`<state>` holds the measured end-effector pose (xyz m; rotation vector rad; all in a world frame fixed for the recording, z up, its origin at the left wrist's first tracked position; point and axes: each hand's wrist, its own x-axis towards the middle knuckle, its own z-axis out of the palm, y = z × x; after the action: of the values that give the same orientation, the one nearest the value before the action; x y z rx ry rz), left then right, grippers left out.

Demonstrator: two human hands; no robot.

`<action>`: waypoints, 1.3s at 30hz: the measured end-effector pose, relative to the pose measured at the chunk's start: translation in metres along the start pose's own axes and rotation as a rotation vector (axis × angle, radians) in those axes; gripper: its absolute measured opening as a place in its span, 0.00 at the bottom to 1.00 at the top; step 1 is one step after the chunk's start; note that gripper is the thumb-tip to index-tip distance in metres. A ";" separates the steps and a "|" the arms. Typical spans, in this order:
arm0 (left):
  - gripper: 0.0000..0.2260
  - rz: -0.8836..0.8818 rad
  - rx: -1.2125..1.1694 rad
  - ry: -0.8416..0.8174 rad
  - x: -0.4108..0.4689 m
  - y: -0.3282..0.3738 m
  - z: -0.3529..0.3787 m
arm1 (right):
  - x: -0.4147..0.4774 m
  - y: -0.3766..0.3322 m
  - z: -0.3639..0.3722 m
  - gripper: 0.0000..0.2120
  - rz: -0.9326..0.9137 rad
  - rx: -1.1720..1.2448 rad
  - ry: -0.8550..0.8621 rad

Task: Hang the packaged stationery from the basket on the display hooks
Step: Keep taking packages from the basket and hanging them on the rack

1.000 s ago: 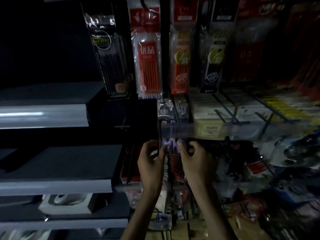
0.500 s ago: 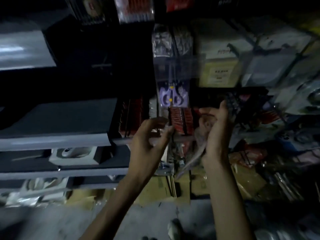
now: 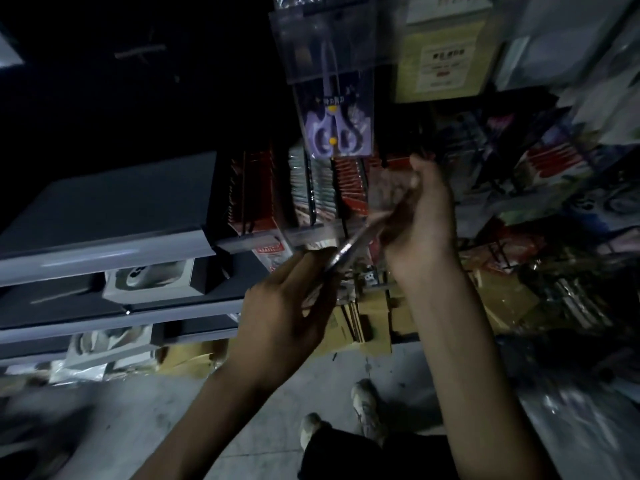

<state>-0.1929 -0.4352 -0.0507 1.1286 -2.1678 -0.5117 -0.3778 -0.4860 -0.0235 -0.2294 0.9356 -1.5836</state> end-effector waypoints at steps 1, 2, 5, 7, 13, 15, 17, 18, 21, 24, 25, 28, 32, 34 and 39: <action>0.05 -0.081 -0.076 -0.012 -0.001 -0.002 0.000 | 0.001 -0.001 0.001 0.16 0.010 0.010 -0.029; 0.05 -0.180 -0.173 -0.023 0.002 -0.002 -0.003 | 0.001 -0.003 0.001 0.16 0.018 -0.013 -0.042; 0.09 -0.392 -0.553 -0.056 0.009 0.005 -0.012 | -0.003 -0.010 0.000 0.15 0.014 -0.151 -0.064; 0.10 -0.449 -0.726 -0.057 0.011 0.004 -0.017 | -0.008 -0.017 0.001 0.16 -0.001 -0.252 -0.147; 0.09 -0.556 -0.914 -0.087 0.010 0.003 -0.024 | -0.022 -0.025 -0.005 0.08 -0.303 -0.660 -0.328; 0.10 -0.548 -0.911 -0.110 0.009 0.000 -0.021 | -0.025 -0.025 -0.008 0.08 -0.347 -0.654 -0.339; 0.09 -0.519 -0.881 -0.130 0.010 0.000 -0.017 | -0.025 -0.024 -0.011 0.07 -0.382 -0.682 -0.344; 0.10 -0.511 -0.866 -0.132 0.011 0.002 -0.017 | -0.025 -0.023 -0.012 0.07 -0.399 -0.703 -0.340; 0.13 -0.438 -0.826 -0.092 0.016 0.004 -0.019 | -0.021 -0.022 -0.017 0.06 -0.451 -0.771 -0.322; 0.13 -0.388 -0.801 0.005 0.028 0.007 -0.024 | -0.018 -0.018 -0.022 0.06 -0.499 -0.846 -0.311; 0.12 -0.385 -0.806 0.036 0.033 0.007 -0.025 | -0.018 -0.017 -0.023 0.06 -0.500 -0.851 -0.309; 0.11 -0.395 -0.816 0.109 0.045 0.006 -0.025 | -0.022 -0.019 -0.024 0.06 -0.487 -0.829 -0.314; 0.08 -0.422 -0.883 0.139 0.050 0.007 -0.022 | -0.027 -0.024 -0.024 0.04 -0.518 -0.840 -0.328; 0.06 -0.427 -0.943 0.141 0.052 0.011 -0.021 | -0.028 -0.026 -0.023 0.04 -0.525 -0.848 -0.325; 0.07 -0.423 -1.020 0.153 0.061 0.021 -0.022 | -0.035 -0.033 -0.016 0.05 -0.540 -0.798 -0.331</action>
<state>-0.2164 -0.4748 -0.0005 0.9439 -1.2002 -1.4433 -0.4036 -0.4492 0.0004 -1.3531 1.2613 -1.4897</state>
